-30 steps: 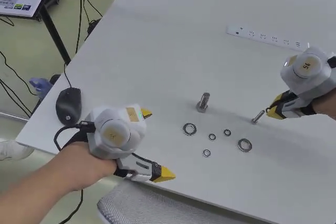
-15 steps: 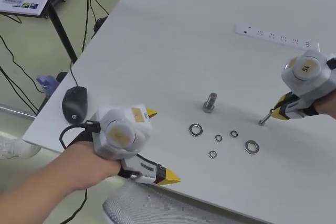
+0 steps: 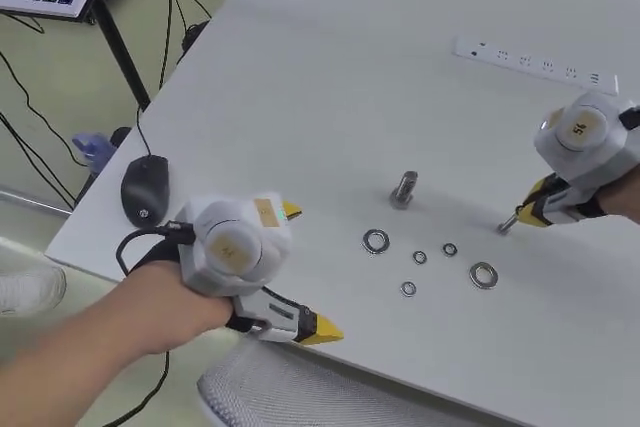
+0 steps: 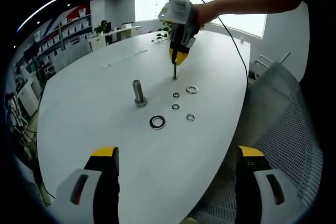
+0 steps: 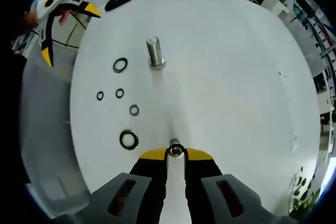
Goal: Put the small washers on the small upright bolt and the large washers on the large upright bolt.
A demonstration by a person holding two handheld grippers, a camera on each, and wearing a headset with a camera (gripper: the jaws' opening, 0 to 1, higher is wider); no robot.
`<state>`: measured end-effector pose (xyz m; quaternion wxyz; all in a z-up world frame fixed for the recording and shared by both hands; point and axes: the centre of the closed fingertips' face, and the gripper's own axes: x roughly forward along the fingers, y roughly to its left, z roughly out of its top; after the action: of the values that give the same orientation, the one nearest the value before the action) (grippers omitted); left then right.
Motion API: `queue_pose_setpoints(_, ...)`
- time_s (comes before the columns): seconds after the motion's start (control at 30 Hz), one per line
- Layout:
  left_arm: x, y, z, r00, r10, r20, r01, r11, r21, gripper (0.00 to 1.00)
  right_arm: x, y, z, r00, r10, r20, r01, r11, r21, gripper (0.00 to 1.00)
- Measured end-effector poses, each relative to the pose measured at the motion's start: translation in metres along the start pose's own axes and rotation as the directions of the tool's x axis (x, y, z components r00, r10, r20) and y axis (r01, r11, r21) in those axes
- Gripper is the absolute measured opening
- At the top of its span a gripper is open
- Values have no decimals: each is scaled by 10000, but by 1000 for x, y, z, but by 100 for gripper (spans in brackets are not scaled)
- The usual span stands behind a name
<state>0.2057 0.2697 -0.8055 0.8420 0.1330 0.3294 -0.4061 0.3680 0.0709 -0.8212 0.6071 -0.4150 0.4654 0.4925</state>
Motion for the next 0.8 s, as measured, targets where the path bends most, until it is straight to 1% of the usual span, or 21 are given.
queue_pose_setpoints(0.47, -1, -2, -6, 9999, -67, -151, 65, 9999, -106, 90, 17, 2, -3, 9993, 206, -306, -212, 9996, -187, 12)
queue_pose_setpoints(0.8, -3, -1, -9, 9997, -32, -243, 28, 9998, -188, 88, 31, 1, -8, 9979, 355, -548, -373, 9988, -318, 12)
